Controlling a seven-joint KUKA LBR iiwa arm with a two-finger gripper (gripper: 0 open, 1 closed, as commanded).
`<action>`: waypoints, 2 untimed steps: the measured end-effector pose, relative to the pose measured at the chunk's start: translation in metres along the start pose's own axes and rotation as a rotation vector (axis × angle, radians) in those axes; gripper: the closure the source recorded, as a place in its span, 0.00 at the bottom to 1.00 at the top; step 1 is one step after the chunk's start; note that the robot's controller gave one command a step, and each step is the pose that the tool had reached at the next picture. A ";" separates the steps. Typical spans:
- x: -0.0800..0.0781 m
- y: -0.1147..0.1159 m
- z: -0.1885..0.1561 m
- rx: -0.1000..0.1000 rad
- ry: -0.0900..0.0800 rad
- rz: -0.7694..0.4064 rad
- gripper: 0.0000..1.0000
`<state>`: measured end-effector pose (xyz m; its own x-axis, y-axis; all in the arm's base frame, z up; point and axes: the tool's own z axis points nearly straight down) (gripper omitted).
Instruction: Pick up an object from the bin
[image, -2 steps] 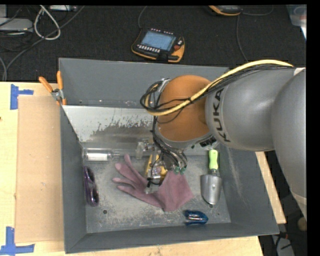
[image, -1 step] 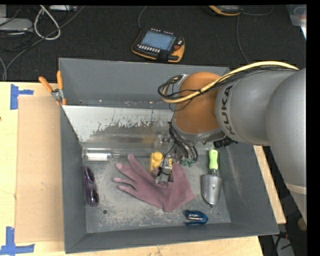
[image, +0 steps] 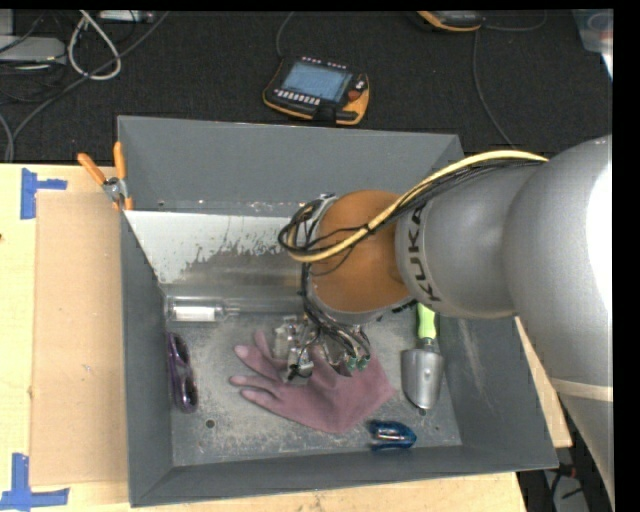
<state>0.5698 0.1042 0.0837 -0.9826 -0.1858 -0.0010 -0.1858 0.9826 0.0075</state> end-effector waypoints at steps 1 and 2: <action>0.000 0.000 0.000 0.000 0.000 0.002 1.00; 0.000 -0.001 0.000 0.000 0.000 0.002 1.00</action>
Offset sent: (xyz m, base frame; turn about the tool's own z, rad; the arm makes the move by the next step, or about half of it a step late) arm 0.0000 0.0000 0.0000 0.0000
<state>0.5699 0.1037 0.0836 -0.9830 -0.1837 -0.0009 -0.1837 0.9830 0.0078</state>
